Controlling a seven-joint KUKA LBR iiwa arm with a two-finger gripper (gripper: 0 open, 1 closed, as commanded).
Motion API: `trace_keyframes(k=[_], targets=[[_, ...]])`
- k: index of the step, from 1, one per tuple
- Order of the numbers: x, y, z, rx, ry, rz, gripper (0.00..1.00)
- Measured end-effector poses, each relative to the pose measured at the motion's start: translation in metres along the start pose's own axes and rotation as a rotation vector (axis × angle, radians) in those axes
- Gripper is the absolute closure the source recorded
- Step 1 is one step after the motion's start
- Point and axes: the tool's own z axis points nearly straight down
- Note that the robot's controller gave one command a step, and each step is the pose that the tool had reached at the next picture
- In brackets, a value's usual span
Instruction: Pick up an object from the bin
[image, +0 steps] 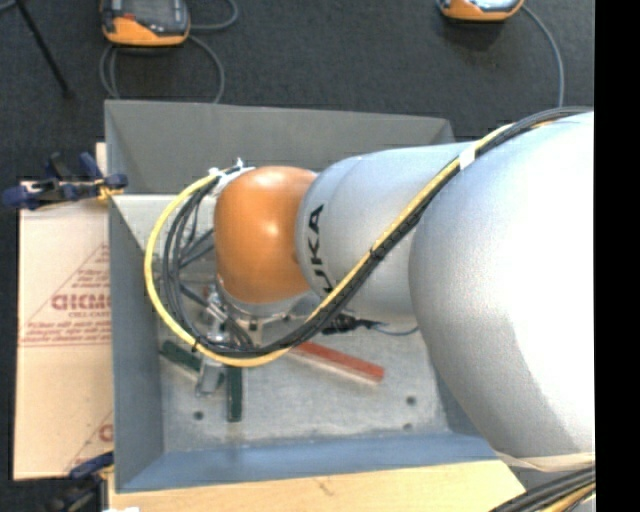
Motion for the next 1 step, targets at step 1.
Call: trace_keyframes(k=[1], targets=[[-0.0023, -0.0024, 0.0705, 0.0, 0.001, 0.208, 0.0]])
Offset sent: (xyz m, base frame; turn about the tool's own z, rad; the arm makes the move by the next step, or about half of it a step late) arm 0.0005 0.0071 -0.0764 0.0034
